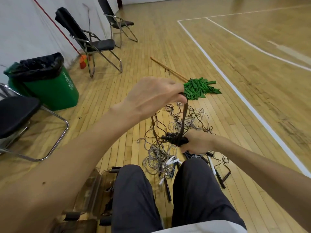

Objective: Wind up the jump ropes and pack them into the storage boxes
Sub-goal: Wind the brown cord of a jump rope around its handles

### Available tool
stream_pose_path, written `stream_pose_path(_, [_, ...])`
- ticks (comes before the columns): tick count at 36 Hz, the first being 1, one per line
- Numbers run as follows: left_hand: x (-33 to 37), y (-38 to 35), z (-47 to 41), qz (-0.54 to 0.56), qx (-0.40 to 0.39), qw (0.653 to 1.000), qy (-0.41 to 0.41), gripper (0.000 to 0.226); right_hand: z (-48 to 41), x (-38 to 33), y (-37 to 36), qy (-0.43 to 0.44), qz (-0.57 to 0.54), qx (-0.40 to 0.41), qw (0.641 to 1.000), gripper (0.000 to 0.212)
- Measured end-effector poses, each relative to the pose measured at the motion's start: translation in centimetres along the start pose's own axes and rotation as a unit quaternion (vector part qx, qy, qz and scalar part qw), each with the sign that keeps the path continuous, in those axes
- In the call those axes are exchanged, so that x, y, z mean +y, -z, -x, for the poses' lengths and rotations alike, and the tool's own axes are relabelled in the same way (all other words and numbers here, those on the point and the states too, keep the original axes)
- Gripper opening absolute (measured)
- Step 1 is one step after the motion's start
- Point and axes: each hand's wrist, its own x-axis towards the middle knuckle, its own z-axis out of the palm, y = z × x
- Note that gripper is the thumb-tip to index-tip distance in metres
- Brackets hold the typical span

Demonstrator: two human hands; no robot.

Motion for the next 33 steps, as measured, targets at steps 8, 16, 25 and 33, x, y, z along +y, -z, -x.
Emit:
stream_pose_path(8, [-2.4,-1.3,0.2,0.027,0.012,0.995,0.092,0.052,3.1,-2.6,-2.2,0.091,-0.038,-0.08,0.992,0.026])
stream_pose_path(16, [-3.3,-4.0,1.2,0.062,-0.037,0.977,0.2,0.045,6.3,-4.3,-2.8,0.157,0.029,-0.069,0.985,0.032])
stream_pose_path(25, [-2.5,-7.0,3.6,0.182,-0.103,0.921,0.328,0.033,8.1,-4.6,-1.7,0.221,-0.043,-0.028,0.974,0.035])
stream_pose_path(33, [-1.7,-9.9,6.2,0.329,-0.153,0.84,0.403,0.019,8.7,-3.8,-0.3,0.247,-0.102,0.04,0.963,0.031])
